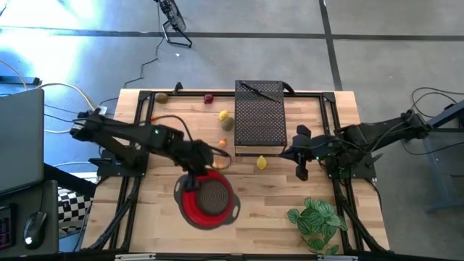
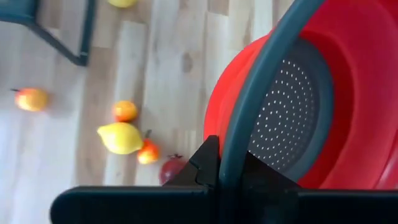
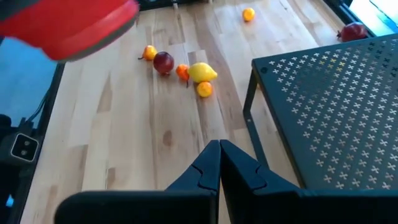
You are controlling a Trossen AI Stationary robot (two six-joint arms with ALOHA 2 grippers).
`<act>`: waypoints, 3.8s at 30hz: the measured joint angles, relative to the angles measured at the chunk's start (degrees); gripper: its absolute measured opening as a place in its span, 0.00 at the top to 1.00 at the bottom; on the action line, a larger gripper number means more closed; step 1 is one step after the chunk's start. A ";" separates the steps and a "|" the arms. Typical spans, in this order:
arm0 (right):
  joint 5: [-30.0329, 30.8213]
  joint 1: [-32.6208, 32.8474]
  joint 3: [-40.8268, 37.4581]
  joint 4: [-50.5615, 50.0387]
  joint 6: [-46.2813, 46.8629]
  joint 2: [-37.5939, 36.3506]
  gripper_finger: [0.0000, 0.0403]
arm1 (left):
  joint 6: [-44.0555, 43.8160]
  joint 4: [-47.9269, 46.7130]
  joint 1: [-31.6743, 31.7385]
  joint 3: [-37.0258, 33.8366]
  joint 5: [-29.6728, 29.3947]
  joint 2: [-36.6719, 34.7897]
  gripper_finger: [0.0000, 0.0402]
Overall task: Pick & Place Fruit
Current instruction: Put the red strainer bowl on the shelf
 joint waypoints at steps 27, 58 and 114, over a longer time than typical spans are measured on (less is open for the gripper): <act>4.05 -0.06 0.09 13.59 1.84 1.34 1.00 | 17.48 13.59 16.24 0.07 -39.41 -10.51 0.99; 25.60 -11.22 0.07 42.46 -19.03 13.57 1.00 | 33.26 42.26 24.51 0.04 -47.86 -10.04 0.99; 46.32 -13.71 12.70 65.97 -113.78 44.09 0.35 | 26.07 28.89 26.70 0.02 -40.06 -10.07 0.99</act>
